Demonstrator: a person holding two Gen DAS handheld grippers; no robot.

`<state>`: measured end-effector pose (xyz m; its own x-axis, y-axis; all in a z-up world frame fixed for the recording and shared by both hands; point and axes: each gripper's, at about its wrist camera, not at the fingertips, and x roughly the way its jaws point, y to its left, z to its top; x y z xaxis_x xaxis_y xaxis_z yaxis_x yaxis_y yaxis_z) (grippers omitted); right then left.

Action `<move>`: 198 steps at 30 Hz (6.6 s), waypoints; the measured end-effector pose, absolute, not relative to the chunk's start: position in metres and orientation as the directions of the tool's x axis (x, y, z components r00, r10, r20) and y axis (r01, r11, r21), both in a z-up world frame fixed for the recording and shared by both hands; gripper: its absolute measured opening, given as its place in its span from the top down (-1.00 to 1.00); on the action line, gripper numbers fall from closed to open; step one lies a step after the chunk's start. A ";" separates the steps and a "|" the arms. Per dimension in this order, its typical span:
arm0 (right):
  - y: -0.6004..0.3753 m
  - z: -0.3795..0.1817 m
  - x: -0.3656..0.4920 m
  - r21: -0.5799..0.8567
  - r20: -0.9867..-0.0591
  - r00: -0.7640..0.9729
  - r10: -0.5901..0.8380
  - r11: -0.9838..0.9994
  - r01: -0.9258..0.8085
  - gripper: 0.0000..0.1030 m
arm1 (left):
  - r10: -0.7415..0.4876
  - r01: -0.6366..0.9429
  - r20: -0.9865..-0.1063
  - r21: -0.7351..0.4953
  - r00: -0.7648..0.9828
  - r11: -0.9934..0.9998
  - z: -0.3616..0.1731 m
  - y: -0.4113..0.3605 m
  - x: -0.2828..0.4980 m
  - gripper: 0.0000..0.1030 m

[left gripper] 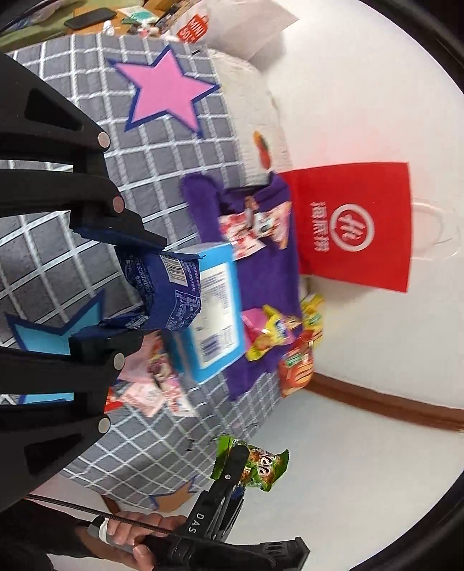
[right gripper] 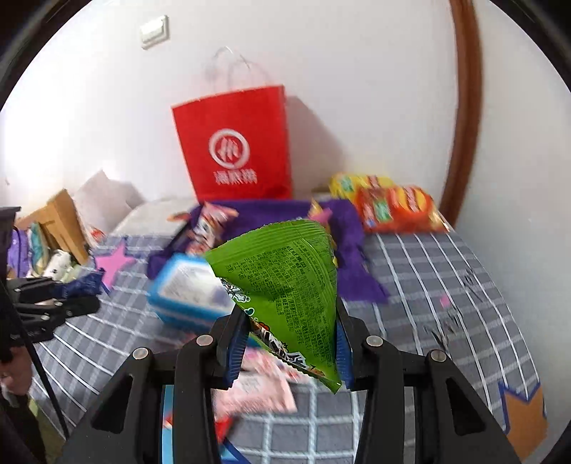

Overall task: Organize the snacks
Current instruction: 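Carry the dark blue packet and green packet to the purple towel with both tools, then lower both packets onto the towel and open both tools, then grasp the white-pink Lotso bar wrapper with the right tool while the left tool withdraws, then grasp the pink peach candy packet with the left tool while the right lifts the Lotso wrapper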

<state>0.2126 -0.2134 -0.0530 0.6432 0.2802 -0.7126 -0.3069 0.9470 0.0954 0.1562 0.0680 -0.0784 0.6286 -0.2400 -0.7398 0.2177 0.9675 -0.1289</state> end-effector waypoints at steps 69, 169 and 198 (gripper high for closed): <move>-0.070 -0.196 0.428 0.234 -0.957 0.034 0.287 0.838 -0.493 0.05 | -0.156 -0.040 -0.765 -0.230 0.624 0.972 -0.083 0.112 0.329 0.32; -0.204 -0.109 0.181 -0.072 -0.823 0.530 0.204 0.889 -0.453 0.64 | -0.330 0.141 -0.717 -0.313 0.614 0.939 -0.028 0.062 0.283 -0.26; -0.284 -0.180 0.208 0.050 -0.845 0.528 0.082 0.996 -0.074 0.55 | -0.325 0.144 -0.848 -0.292 0.419 0.946 -0.139 0.011 0.175 -0.23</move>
